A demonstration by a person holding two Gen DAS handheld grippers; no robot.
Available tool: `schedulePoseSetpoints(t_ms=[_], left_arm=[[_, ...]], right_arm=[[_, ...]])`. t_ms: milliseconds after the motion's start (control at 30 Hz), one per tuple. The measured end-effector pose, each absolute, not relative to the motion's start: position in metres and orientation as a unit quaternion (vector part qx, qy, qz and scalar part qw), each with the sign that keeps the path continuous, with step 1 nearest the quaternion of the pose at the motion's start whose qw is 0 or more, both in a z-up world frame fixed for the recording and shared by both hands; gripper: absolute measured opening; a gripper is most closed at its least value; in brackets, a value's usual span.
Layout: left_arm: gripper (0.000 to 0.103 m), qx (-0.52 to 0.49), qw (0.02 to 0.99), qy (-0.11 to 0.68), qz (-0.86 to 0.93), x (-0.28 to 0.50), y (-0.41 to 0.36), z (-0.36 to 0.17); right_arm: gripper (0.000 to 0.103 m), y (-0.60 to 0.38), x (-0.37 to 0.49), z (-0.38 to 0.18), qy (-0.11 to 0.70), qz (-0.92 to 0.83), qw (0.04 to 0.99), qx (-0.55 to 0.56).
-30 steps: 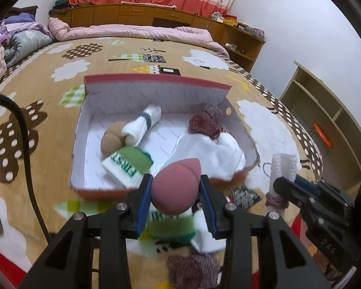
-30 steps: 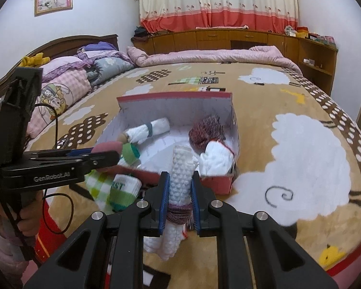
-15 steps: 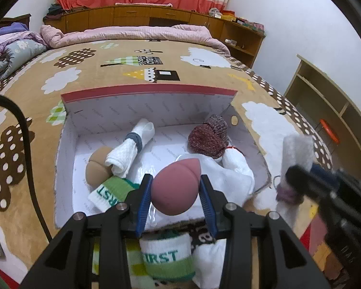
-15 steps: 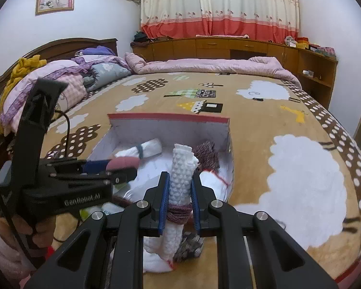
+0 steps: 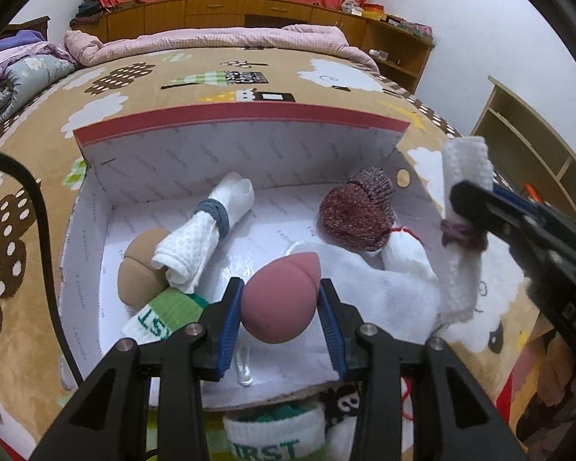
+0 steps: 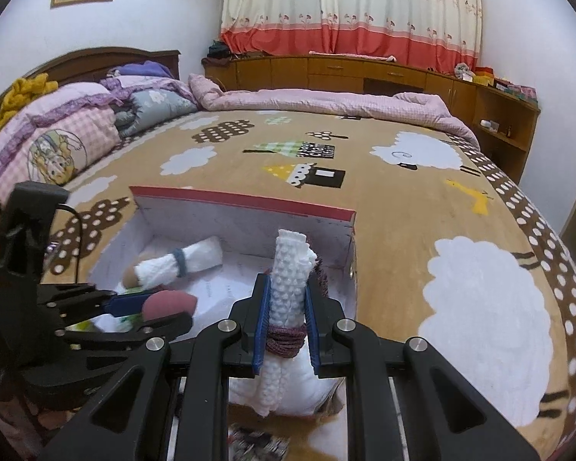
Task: Organize soft objects
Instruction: 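Lift the pink sponge and rolled towel and carry both over the shoebox, then open the left tool to drop the pink sponge while the right tool drops the towel into the box, then move both open tools back to the socks beside the box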
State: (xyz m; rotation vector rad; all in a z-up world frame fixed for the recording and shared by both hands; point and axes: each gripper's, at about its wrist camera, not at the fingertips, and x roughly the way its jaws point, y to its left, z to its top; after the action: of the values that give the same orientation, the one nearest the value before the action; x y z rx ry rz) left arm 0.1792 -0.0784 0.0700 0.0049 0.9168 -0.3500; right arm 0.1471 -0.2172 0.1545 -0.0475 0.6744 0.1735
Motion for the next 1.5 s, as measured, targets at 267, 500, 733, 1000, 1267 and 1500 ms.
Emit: schedulePoseSetpoints(t_ms=[267, 500, 733, 1000, 1267, 1500], left_arm=[[0.041, 0.004, 0.877, 0.452, -0.163, 0.188, -0.083, 0.053], [0.042, 0.013, 0.878, 0.45, -0.16, 0.189, -0.086, 0.05], [0.043, 0.017, 0.879, 0.452, -0.154, 0.189, -0.088, 0.048], [0.06, 0.019, 0.878, 0.453, -0.151, 0.185, -0.089, 0.053], [0.062, 0.025, 0.882, 0.445, -0.149, 0.173, -0.087, 0.065], [0.064, 0.027, 0.887, 0.438, -0.142, 0.159, -0.079, 0.08]], right_arm=[[0.018, -0.219, 0.171, 0.133, 0.348, 0.074, 0.934, -0.03], [0.018, -0.222, 0.178, 0.117, 0.363, 0.076, 0.928, -0.02], [0.023, -0.226, 0.178, 0.113, 0.365, 0.077, 0.928, -0.005], [0.045, -0.229, 0.174, 0.119, 0.359, 0.074, 0.93, 0.005], [0.058, -0.229, 0.163, 0.131, 0.342, 0.077, 0.936, 0.01], [0.059, -0.233, 0.148, 0.142, 0.331, 0.082, 0.94, 0.03]])
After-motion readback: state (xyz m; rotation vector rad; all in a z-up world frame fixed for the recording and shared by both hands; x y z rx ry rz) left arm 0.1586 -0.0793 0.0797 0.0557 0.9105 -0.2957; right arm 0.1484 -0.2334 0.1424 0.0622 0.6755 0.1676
